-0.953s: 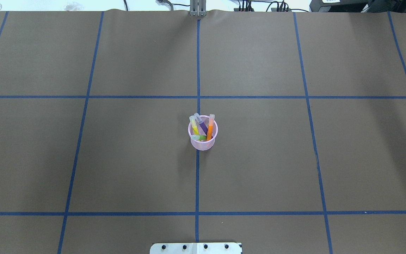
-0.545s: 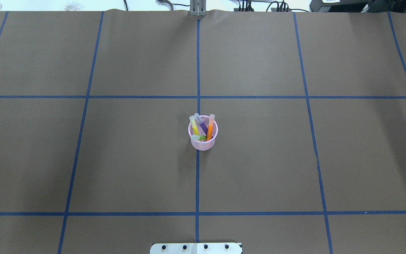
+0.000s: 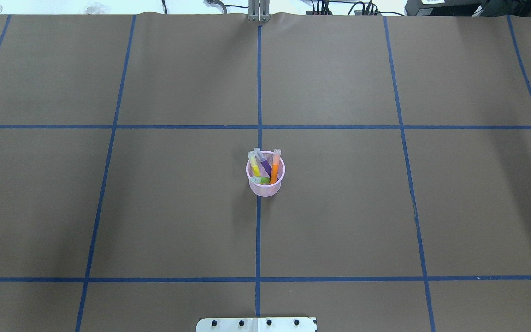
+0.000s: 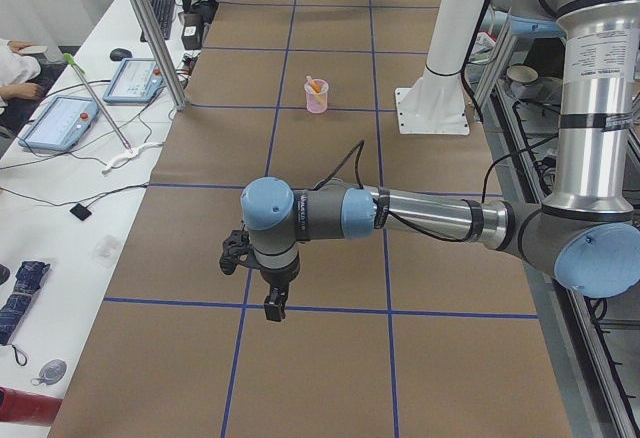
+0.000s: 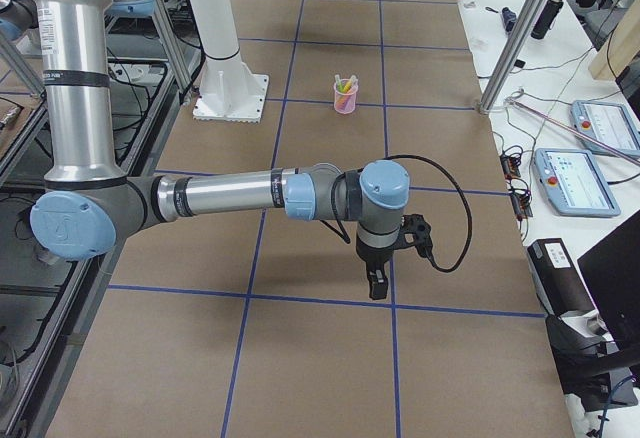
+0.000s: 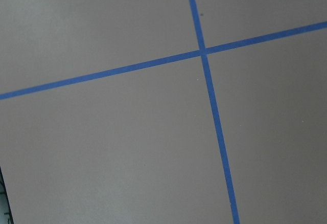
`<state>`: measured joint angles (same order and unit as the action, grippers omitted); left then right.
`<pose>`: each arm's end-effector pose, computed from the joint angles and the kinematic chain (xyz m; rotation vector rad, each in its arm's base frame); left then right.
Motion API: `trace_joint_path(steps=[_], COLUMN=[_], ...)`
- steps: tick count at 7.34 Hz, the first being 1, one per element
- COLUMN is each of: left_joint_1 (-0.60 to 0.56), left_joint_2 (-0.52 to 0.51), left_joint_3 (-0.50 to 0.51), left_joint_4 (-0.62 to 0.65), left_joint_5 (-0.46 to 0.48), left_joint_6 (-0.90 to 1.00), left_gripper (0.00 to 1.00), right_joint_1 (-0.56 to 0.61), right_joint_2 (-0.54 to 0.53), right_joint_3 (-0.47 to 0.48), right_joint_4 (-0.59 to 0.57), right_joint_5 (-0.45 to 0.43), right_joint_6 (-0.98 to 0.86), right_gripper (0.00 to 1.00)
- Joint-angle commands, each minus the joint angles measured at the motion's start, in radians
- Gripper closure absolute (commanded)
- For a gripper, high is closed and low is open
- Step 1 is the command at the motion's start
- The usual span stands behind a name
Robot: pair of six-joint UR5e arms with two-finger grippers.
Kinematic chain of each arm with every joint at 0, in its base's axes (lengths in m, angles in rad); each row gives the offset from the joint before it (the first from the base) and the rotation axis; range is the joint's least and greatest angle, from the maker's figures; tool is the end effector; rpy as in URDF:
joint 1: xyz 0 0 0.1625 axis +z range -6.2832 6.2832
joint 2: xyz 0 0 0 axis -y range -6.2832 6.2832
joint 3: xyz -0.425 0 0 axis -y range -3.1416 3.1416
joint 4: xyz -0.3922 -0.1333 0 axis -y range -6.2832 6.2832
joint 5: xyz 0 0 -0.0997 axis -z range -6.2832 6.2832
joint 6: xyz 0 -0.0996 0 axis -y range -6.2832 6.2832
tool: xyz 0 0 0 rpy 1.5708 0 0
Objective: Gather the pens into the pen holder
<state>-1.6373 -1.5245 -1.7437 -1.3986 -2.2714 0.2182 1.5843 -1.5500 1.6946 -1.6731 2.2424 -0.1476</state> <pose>-0.0999 -0.4599 0.6181 0.0562 0.7001 0.1294 0.0781 -0.4988 0.6046 0.0947 -0.6666 -0.1432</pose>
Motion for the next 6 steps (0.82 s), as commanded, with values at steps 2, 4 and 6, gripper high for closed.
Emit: trace_joint_path(steps=[2,4,6], left_joint_1=[0.001,0.002,0.002], left_joint_2=[0.081,0.081,0.080], left_joint_3=[-0.001,0.032,0.032], left_joint_4=[-0.155,-0.168,-0.163], left_joint_5=[-0.025,-0.023,-0.014], left_joint_6=[-0.026,-0.028,-0.025], left_gripper=[0.00,0.00,0.00], right_joint_1=[-0.007,-0.010,-0.010], right_joint_2=[0.001,0.001,0.001], right_joint_3=[-0.003,0.000,-0.001], right_joint_4=[0.001,0.001,0.000], right_joint_5=[0.002,0.002,0.003], right_joint_6=[-0.001,-0.001,-0.001], right_gripper=[0.00,0.00,0.00])
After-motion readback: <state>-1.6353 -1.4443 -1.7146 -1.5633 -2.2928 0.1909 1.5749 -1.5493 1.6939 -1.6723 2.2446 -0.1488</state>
